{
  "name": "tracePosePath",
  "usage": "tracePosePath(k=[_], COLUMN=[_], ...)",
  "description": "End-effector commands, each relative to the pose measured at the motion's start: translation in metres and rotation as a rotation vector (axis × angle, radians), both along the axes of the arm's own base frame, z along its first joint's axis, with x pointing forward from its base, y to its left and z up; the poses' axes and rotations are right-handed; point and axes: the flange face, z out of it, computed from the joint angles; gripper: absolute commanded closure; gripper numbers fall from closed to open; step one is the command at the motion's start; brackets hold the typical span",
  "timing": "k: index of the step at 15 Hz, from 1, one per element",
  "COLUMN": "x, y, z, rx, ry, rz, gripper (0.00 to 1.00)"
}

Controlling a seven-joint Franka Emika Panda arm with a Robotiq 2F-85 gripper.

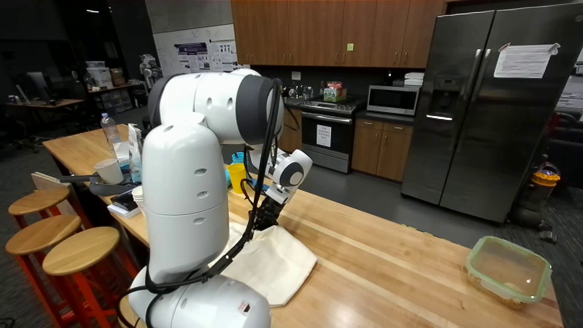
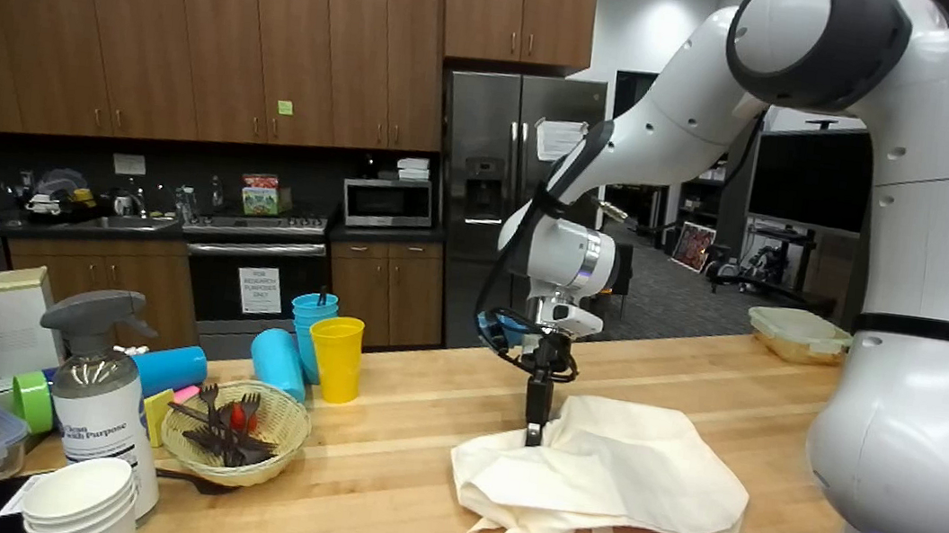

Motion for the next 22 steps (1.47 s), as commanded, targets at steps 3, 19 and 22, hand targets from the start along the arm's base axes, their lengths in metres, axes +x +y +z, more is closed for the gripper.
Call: tracePosePath(k=[3,19,22], x=[-0.005,-0.004,-0.002], y=[-0.007,0.001,0.003], z=[-0.022,-0.016,-0.005], rx=[-0.013,0.329,0.275], ry=[-0.01,-0.154,-0.099], rz=[0.054,0.167,0.149], gripper=[0.99,0.99,0.96])
